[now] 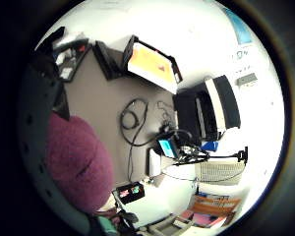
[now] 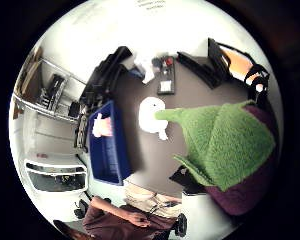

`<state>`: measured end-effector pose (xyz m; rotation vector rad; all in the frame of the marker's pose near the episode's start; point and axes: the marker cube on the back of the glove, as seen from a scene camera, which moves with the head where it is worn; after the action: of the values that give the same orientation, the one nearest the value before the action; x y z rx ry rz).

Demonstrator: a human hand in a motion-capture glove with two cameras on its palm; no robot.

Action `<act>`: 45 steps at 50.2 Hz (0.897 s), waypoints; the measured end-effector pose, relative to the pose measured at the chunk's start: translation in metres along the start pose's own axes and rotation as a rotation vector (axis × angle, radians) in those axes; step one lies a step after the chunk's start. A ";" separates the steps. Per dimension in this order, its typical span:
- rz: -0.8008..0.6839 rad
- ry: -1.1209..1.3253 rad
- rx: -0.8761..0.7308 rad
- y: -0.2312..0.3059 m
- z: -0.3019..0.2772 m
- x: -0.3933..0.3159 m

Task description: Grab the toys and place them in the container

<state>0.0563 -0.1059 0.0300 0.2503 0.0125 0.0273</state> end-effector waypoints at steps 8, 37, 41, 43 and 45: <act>-0.068 -0.002 0.081 0.000 -0.066 -0.048; -0.372 -0.101 0.027 0.019 -0.059 -0.269; -0.400 -0.096 0.012 0.022 -0.050 -0.294; -0.409 -0.102 0.009 0.022 -0.047 -0.302; -0.416 -0.116 0.007 0.024 -0.045 -0.311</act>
<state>-0.2563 -0.0809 -0.0046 0.2516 -0.0509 -0.4015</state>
